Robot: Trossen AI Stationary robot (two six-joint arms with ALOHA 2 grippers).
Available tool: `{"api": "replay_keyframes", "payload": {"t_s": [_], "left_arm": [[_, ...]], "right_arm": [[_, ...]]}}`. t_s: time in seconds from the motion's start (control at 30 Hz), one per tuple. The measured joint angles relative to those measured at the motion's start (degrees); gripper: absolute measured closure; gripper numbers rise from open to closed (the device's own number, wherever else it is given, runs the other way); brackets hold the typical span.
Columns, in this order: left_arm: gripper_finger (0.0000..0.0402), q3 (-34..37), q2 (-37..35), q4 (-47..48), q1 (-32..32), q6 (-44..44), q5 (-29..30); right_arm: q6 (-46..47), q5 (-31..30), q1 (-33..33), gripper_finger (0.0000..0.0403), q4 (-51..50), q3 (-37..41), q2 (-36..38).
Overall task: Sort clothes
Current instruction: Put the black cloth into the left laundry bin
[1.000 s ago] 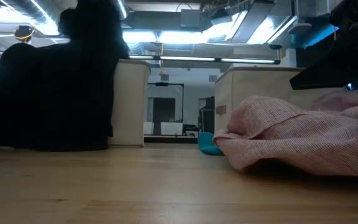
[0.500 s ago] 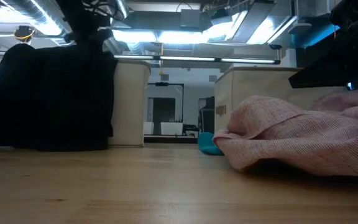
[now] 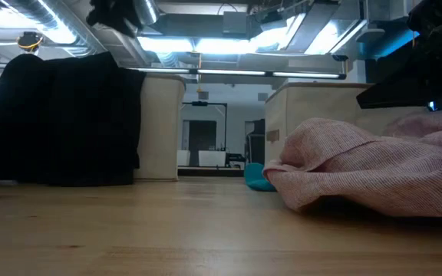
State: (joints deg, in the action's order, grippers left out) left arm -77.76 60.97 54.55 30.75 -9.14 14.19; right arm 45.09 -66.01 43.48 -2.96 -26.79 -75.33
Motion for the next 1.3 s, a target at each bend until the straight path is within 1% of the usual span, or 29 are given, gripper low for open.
{"api": "replay_keyframes", "payload": {"t_s": [0.03,0.1,0.2,0.27,0.4,0.5,0.57,0.63,0.7,0.83,0.97,1.03,1.07,1.2,1.3], "left_arm": [[0.0211,-0.1,-0.8,0.3,-2.5,-1.5,-1.6],[0.0213,0.5,-1.9,2.4,-8.4,-5.9,-2.9],[0.0219,1.5,-2.4,9.0,-17.5,-13.9,-2.8],[0.0224,2.5,-2.4,13.2,-23.6,-20.8,-2.3],[0.0230,6.5,-2.5,15.6,-35.1,-33.5,0.0],[0.0235,9.9,-2.1,15.0,-42.7,-37.4,1.9],[0.0238,11.7,-1.2,14.4,-47.5,-35.6,4.5],[0.0242,13.2,0.0,12.8,-52.4,-35.7,7.6],[0.0246,14.2,1.3,11.9,-56.4,-39.4,9.9],[0.0253,14.7,4.1,16.1,-62.6,-54.1,10.8],[0.0255,14.8,6.5,25.7,-66.9,-74.8,11.9],[0.0255,16.2,7.8,28.6,-68.3,-85.8,12.9],[0.0255,17.3,8.3,29.2,-68.7,-89.2,13.0],[0.0257,23.2,9.7,28.4,-69.0,-96.0,12.4],[0.0258,26.8,10.2,27.0,-68.9,-97.5,9.6]], "right_arm": [[-0.1,0.0,0.0,0.0123,0.0,0.0,0.0],[-0.3,0.0,0.0,0.0123,-0.1,0.0,0.0],[-0.4,-0.6,0.0,0.0123,-0.1,0.0,0.0],[-0.4,-1.1,0.0,0.0123,-0.1,0.0,0.0],[-0.4,-1.1,0.0,0.0123,-0.1,0.0,0.0],[-0.4,-1.1,0.0,0.0123,-0.1,0.0,0.0],[-0.4,-1.1,0.0,0.0123,-0.1,0.0,0.0],[-0.4,-1.1,0.0,0.0123,-0.1,0.0,0.0],[-0.4,-1.1,0.0,0.0123,-0.1,0.0,0.0],[-0.4,-1.0,0.0,0.0123,-0.2,0.0,0.0],[-0.4,-1.0,0.0,0.0123,-0.2,0.0,0.0],[-0.4,-0.9,0.0,0.0123,-0.2,0.0,0.0],[-0.4,-0.9,0.0,0.0123,-0.2,0.0,0.0],[-0.4,-0.9,0.0,0.0123,-0.2,0.0,0.0],[-0.4,-0.9,0.0,0.0123,-0.2,0.0,0.0]]}}
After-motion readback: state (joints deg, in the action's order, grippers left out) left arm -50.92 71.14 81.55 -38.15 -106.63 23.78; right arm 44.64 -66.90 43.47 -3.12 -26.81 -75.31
